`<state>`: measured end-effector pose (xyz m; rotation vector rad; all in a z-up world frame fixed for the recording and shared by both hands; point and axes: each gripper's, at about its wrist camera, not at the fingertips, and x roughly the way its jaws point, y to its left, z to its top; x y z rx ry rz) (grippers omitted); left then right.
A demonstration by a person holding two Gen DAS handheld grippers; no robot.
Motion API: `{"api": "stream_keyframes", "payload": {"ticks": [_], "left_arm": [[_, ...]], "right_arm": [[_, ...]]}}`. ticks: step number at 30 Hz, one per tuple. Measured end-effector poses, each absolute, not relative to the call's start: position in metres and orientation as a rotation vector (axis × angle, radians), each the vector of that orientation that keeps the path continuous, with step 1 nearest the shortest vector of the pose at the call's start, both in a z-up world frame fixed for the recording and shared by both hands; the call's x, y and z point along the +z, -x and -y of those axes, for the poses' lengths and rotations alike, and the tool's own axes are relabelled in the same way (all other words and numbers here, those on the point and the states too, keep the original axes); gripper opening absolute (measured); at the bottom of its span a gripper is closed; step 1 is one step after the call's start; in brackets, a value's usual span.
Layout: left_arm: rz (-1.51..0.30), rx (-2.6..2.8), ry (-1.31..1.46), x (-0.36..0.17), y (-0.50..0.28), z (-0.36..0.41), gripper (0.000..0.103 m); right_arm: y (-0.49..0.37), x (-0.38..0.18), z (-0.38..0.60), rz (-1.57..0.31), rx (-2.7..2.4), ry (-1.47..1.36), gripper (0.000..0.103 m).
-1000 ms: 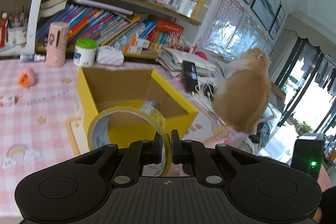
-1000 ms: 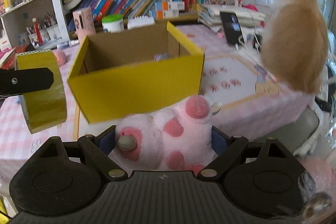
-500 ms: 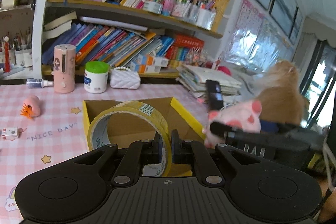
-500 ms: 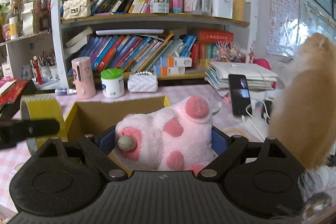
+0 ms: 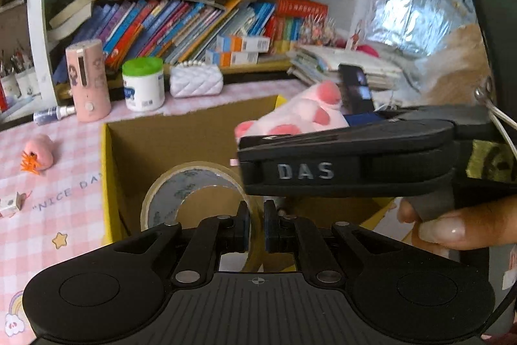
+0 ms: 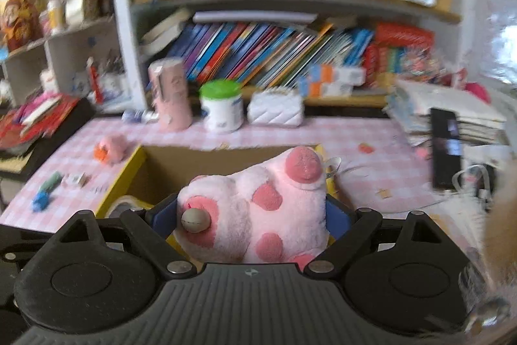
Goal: Organize objects
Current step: 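Open the left gripper to drop the tape roll in the box while the right gripper releases the plush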
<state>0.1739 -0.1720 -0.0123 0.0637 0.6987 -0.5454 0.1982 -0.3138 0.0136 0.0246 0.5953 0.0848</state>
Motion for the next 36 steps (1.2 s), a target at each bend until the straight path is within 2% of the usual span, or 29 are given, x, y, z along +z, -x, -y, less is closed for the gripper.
{"api": "stream_keyframes", "payload": {"ticks": [6, 12, 18, 19, 20, 29, 31, 36], "left_arm": [[-0.803, -0.485, -0.057, -0.032, -0.189, 0.178, 0.014], [-0.835, -0.446, -0.042, -0.038, -0.192, 0.177, 0.015], [-0.808, -0.399, -0.026, -0.028, -0.185, 0.168, 0.052], [-0.793, -0.396, -0.025, -0.024, -0.183, 0.168, 0.064], [-0.776, -0.390, -0.030, -0.021, -0.180, 0.167, 0.068], [-0.686, -0.323, -0.028, 0.003, -0.158, 0.149, 0.081], [-0.654, -0.299, -0.012, 0.009, -0.152, 0.141, 0.088], [-0.599, -0.211, 0.036, 0.017, -0.139, 0.117, 0.095]], "right_arm": [[-0.229, -0.005, 0.311, -0.677, 0.143, 0.003, 0.089], [-0.250, -0.021, 0.304, -0.738, 0.193, 0.049, 0.089], [-0.260, -0.030, 0.304, -0.765, 0.199, 0.056, 0.089], [-0.262, -0.031, 0.303, -0.767, 0.203, 0.061, 0.090], [-0.263, -0.030, 0.303, -0.772, 0.206, 0.063, 0.090], [-0.269, -0.032, 0.298, -0.798, 0.224, 0.045, 0.096], [-0.264, -0.029, 0.298, -0.782, 0.221, 0.034, 0.096], [-0.247, -0.013, 0.297, -0.721, 0.210, 0.020, 0.097]]}}
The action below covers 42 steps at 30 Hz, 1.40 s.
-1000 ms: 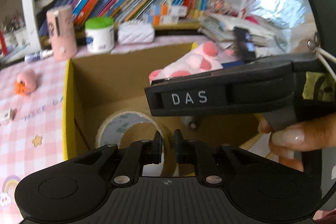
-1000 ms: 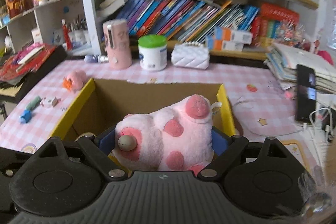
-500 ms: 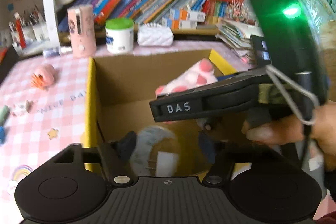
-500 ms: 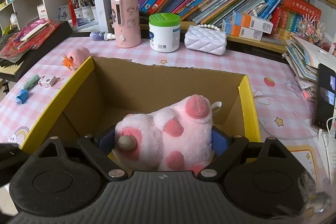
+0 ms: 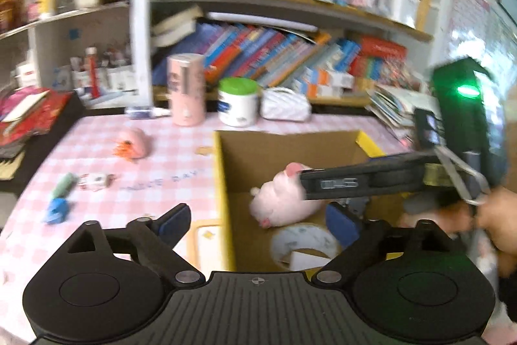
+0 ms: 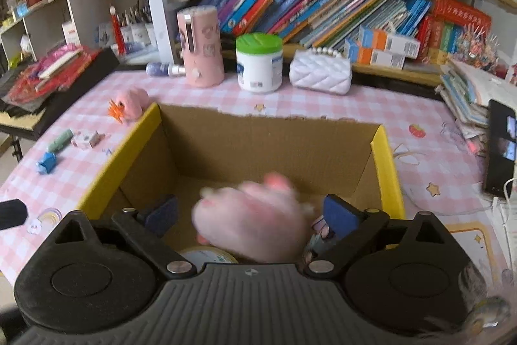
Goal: Organize objects
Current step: 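Open the left gripper to drop the tape roll in the box while the right gripper releases the plush, then withdraw both grippers from the box toward the blue car and white box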
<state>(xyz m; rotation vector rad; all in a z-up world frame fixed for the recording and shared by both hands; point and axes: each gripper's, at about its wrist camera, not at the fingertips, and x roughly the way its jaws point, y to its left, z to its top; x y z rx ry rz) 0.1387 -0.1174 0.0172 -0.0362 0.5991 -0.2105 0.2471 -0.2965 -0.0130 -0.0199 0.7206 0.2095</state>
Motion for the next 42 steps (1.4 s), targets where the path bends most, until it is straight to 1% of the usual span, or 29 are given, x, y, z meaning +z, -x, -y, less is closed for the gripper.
{"api": "stream_keyframes", "payload": {"ticks": [8, 14, 24, 37, 42], "left_arm": [[-0.587, -0.073, 0.107, 0.012, -0.117, 0.083, 0.096], [-0.590, -0.066, 0.141, 0.007, -0.101, 0.062, 0.096], [-0.675, -0.118, 0.146, -0.009, -0.077, 0.031, 0.096], [-0.762, -0.102, 0.101, -0.020, -0.034, -0.035, 0.097], [-0.775, -0.055, 0.093, -0.023, -0.020, -0.068, 0.097]], "right_arm": [[-0.184, 0.014, 0.295, -0.550, 0.115, -0.010, 0.097], [-0.132, 0.015, 0.295, -0.481, -0.004, -0.008, 0.097], [-0.078, -0.005, 0.274, -0.601, -0.131, -0.061, 0.097], [-0.029, -0.028, 0.185, -0.751, -0.039, -0.037, 0.097], [-0.021, -0.031, 0.145, -0.769, 0.038, -0.019, 0.097]]}}
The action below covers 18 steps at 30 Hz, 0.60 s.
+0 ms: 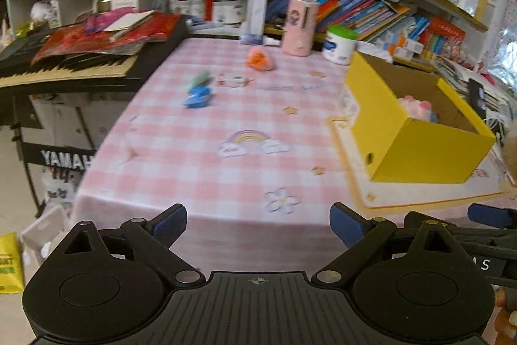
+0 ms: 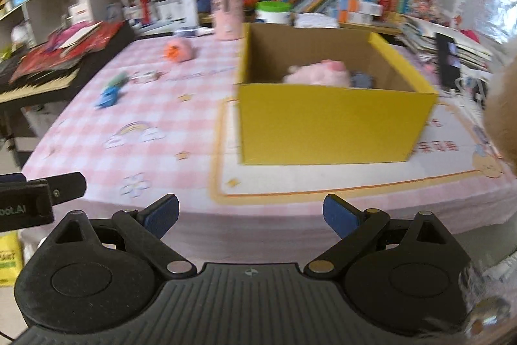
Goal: Organize objects
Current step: 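Withdraw both grippers from the box toward the blue car and white box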
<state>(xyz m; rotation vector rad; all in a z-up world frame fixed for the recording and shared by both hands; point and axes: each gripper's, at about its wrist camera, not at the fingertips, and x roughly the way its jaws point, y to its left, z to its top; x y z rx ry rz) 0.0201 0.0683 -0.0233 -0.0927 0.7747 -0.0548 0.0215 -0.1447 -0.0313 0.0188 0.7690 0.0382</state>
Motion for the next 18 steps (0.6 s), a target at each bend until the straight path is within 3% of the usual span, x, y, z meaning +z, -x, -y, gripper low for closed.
{"api": "stream_keyframes", "payload": {"ticks": [18], "left_arm": [[-0.752, 0.055, 0.143, -0.022, -0.006, -0.140, 0.097]], "right_arm": [[-0.024, -0.018, 0.054, -0.716, 0.173, 0.053, 0.097]]}}
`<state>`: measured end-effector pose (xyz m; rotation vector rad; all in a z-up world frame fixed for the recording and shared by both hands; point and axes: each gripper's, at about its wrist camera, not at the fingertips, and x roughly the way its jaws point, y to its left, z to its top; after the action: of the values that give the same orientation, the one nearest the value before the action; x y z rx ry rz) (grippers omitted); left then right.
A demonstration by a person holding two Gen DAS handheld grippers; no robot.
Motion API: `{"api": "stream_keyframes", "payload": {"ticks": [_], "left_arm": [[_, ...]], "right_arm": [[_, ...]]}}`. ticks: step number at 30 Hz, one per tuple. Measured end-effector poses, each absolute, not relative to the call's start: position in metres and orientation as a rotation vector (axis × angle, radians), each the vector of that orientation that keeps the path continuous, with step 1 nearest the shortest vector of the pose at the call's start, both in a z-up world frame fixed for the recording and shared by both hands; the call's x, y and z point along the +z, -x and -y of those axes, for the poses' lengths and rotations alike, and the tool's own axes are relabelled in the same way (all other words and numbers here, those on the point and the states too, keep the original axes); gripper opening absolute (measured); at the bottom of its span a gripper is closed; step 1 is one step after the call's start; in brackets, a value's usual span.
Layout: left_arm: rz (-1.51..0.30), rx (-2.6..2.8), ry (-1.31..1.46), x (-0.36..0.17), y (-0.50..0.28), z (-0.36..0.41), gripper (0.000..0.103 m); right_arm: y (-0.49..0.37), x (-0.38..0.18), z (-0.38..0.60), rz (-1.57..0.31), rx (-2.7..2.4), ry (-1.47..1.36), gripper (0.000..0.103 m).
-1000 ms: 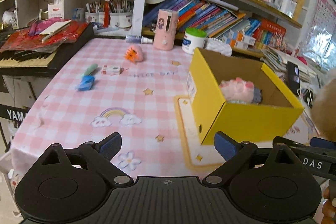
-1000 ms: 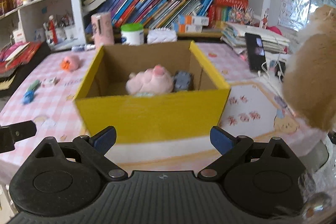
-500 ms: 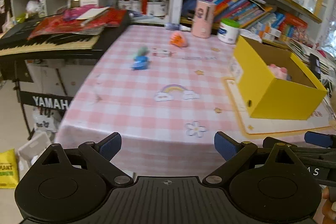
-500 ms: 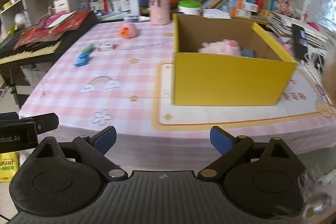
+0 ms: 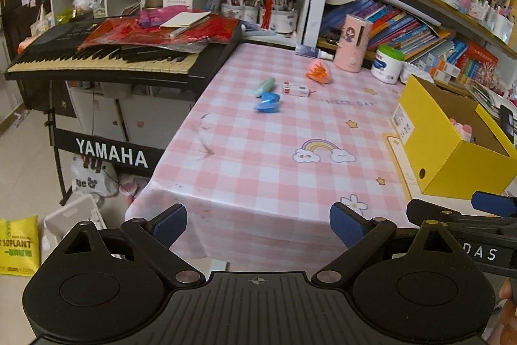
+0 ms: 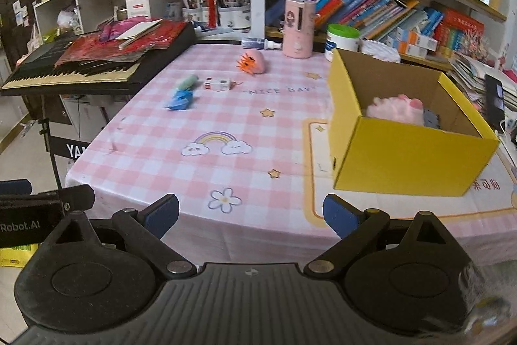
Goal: Organize objects
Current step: 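Withdraw both grippers from the box toward the blue car and white box, then grasp the blue toy car with the left gripper while the right gripper grasps the white cat-printed box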
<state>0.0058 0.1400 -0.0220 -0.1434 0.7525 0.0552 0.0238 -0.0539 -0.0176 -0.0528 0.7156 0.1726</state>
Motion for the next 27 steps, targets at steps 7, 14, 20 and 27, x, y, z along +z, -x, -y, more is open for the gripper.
{"api": "stream_keyframes", "payload": {"ticks": [7, 14, 20, 27], "left_arm": [[-0.776, 0.073, 0.132, -0.031, -0.028, -0.144, 0.097], [-0.739, 0.079, 0.088, -0.028, -0.077, -0.142, 0.096], [-0.748, 0.109, 0.096, -0.036, -0.130, -0.137, 0.096], [-0.746, 0.099, 0.068, -0.049, -0.188, -0.121, 0.090]], "right_arm": [[-0.049, -0.025, 0.042, -0.732, 0.208, 0.060, 0.096], [-0.103, -0.032, 0.030, -0.747, 0.260, 0.055, 0.087], [-0.164, -0.028, 0.030, -0.711, 0.275, 0.051, 0.085], [-0.239, -0.029, 0.036, -0.711, 0.279, 0.032, 0.084]]}}
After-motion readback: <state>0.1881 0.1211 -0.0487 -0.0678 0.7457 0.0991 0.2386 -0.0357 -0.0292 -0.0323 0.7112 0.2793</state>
